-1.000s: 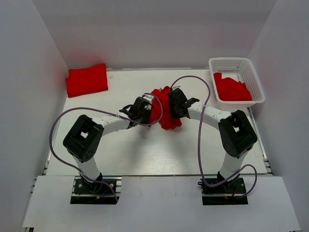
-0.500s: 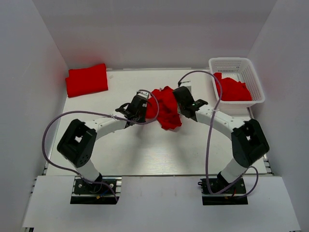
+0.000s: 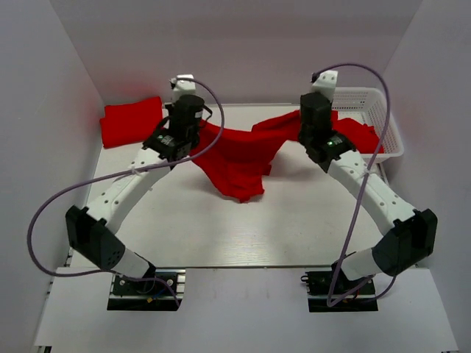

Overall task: Fold and stack the t-shirts
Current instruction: Flatten out the tshirt

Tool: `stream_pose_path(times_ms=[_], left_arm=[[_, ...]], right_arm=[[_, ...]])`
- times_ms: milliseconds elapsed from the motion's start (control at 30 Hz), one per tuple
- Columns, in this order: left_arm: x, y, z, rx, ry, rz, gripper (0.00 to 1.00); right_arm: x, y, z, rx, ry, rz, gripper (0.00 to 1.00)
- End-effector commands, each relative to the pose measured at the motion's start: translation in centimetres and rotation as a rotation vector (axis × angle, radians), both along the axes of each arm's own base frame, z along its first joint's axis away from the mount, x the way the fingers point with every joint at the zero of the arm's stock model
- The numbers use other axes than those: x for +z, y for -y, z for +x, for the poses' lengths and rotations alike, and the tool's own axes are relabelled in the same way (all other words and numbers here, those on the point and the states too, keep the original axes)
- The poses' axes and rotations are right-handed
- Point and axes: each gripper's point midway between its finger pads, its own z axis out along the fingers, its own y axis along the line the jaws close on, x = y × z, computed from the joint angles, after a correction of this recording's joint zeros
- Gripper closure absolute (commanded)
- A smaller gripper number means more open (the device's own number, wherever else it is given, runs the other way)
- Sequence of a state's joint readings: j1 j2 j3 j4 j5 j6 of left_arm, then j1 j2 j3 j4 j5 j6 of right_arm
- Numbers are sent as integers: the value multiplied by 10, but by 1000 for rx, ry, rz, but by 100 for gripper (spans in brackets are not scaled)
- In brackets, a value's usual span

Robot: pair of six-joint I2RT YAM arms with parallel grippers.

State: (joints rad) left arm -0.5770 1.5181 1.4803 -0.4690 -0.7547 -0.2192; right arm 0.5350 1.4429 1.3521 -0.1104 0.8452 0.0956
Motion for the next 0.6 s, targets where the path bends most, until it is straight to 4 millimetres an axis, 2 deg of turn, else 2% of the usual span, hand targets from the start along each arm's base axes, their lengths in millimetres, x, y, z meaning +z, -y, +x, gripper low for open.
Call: stream_pose_path(times_ms=[0,33,100,133,200,233,267,300,333,400,433,467,500,533,567], left_arm=[[115,-46,-25,87,255,-1,100],[137,-51,-31,80,298,21,100],[178,-60,-45,77,401,-11,100],[199,-66,-52,78,442,-1,100],[232,-77,-67,88,520,-26,100],[246,-84,-78,92,554,-31,100],[256,-92,-86,109,571,-13,100],[272,-99,-95,117,613,-23,100],[276,-105,-101,137,623,-13,100],[301,-125,-125,177,678,-11,100],[308,-128,-133,175,698,-19,100],[316,-131,-139,166,721,-31,100],[330,-138,-156,148,761,-43,100],[339,-132,-161,78,787,-36,100],[342,-135,-167,79,804,-64,100]], right_arm=[[129,35,-18,-74,307,24,100],[141,37,-19,-61,332,7,100],[183,42,-32,-36,405,-6,100],[193,41,-34,-12,428,-8,100],[231,50,-49,-17,494,-16,100],[239,52,-52,-19,512,-19,100],[260,61,-64,-36,547,-36,100],[274,66,-71,-47,577,-33,100],[284,73,-79,-73,601,-27,100],[314,88,-103,-101,664,-33,100],[321,91,-109,-103,678,-34,100],[338,96,-122,-94,720,-32,100],[347,100,-135,-82,744,-23,100],[359,103,-147,-58,764,-21,100],[361,105,-151,-58,774,-9,100]])
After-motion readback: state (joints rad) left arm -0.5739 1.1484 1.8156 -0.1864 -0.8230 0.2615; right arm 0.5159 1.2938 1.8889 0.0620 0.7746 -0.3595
